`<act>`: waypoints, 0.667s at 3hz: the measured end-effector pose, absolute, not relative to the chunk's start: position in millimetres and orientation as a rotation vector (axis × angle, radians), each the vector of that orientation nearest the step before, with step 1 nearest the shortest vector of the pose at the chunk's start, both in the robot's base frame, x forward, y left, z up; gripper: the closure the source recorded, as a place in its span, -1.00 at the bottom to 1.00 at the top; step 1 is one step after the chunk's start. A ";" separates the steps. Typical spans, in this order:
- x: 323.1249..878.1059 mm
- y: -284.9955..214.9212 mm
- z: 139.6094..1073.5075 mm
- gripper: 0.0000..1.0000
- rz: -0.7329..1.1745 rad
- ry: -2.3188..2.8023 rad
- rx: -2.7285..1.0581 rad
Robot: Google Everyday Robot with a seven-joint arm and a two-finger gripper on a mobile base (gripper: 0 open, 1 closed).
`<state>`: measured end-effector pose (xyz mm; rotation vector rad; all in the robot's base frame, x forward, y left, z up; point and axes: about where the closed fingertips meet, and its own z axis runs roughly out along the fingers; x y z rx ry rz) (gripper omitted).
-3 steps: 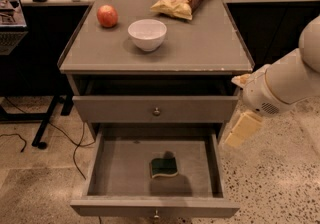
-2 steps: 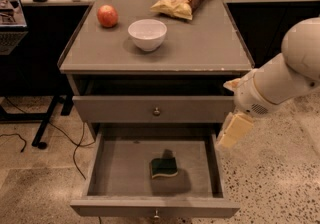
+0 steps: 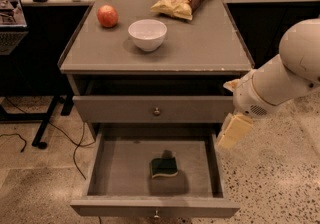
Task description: Pick sponge from middle drawer and place on counter
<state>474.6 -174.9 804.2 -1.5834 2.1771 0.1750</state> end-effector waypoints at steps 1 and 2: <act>479.7 -170.7 769.7 -1.00 0.202 2.226 -1.570; 484.8 -167.9 730.3 -1.00 0.232 2.255 -1.552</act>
Offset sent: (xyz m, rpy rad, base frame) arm 0.0194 0.0089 -0.1262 0.0265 0.1029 -0.0642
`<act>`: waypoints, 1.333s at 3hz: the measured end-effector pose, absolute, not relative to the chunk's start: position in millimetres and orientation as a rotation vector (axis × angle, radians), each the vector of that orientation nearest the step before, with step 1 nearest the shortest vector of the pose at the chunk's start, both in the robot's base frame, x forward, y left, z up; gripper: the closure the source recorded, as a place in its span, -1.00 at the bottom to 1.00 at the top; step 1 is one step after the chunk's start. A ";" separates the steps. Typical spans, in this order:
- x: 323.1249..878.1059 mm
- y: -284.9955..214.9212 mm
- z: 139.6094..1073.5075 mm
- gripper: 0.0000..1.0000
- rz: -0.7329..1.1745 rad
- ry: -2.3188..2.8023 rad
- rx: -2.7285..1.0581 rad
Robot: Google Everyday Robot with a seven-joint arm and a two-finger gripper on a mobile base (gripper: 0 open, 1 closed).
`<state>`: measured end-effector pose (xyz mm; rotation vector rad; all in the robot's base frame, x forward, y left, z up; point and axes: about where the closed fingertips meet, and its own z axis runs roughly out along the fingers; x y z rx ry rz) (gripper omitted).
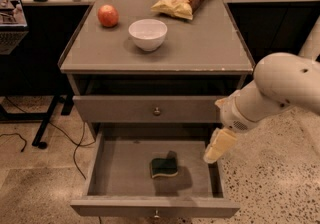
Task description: Pick sponge from middle drawer and place on counter
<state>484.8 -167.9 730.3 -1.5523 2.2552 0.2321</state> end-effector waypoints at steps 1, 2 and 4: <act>488.8 -166.8 697.1 -1.00 0.249 2.265 -1.526; 491.8 -164.3 663.6 -1.00 0.269 2.280 -1.504; 498.7 -149.5 591.7 -1.00 0.364 2.320 -1.486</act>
Offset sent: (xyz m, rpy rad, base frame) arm 0.0116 0.0046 -0.1075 0.0455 0.0330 -0.0565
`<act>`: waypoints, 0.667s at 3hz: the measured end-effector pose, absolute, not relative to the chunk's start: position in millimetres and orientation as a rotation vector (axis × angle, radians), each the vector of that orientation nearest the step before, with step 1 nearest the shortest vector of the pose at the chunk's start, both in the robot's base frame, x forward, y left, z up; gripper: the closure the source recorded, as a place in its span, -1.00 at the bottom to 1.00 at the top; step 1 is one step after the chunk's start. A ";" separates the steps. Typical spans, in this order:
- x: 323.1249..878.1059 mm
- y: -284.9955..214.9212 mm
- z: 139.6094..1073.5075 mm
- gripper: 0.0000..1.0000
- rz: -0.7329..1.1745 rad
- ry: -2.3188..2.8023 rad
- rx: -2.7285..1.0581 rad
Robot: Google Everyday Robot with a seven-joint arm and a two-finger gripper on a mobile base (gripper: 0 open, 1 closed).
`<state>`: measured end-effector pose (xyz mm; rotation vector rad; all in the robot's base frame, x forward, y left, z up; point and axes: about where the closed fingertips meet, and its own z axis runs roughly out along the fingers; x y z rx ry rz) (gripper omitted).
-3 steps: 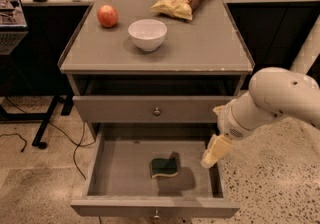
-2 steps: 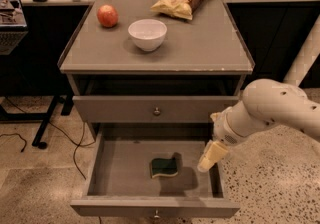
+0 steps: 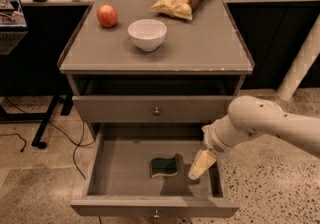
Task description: Pick sponge from middle drawer and place on counter
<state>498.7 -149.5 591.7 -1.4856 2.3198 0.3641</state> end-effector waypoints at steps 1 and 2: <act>504.4 -130.2 560.3 -1.00 0.431 2.316 -1.534; 507.7 -107.3 532.9 -1.00 0.487 2.309 -1.622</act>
Offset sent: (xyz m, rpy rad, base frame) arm 0.0158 0.0648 -0.0850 0.0061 0.1396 0.1791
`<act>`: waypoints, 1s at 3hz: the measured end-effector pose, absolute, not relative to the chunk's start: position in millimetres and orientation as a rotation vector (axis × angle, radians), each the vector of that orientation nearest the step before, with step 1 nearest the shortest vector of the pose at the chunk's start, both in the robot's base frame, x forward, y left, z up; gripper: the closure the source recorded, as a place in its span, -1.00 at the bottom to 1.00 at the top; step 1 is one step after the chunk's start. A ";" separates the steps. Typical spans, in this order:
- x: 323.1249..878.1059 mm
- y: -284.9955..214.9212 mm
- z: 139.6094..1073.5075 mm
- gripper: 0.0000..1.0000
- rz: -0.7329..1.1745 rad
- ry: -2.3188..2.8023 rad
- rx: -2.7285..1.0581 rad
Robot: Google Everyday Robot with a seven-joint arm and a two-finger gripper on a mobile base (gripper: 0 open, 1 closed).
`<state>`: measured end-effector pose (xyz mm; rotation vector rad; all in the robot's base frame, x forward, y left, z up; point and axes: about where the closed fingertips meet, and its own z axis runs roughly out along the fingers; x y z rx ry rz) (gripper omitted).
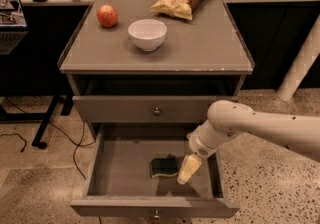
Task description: Pick sponge from middle drawer and place on counter
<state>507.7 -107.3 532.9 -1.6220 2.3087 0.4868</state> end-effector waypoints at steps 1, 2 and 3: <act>507.7 -107.3 532.9 -1.00 0.487 2.309 -1.622; 505.0 -107.0 524.1 -1.00 0.480 2.316 -1.579; 516.4 -97.8 506.7 -1.00 0.492 2.281 -1.548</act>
Offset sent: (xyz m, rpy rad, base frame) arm -0.0050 -0.0017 -0.0194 0.0221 -0.0329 -0.0808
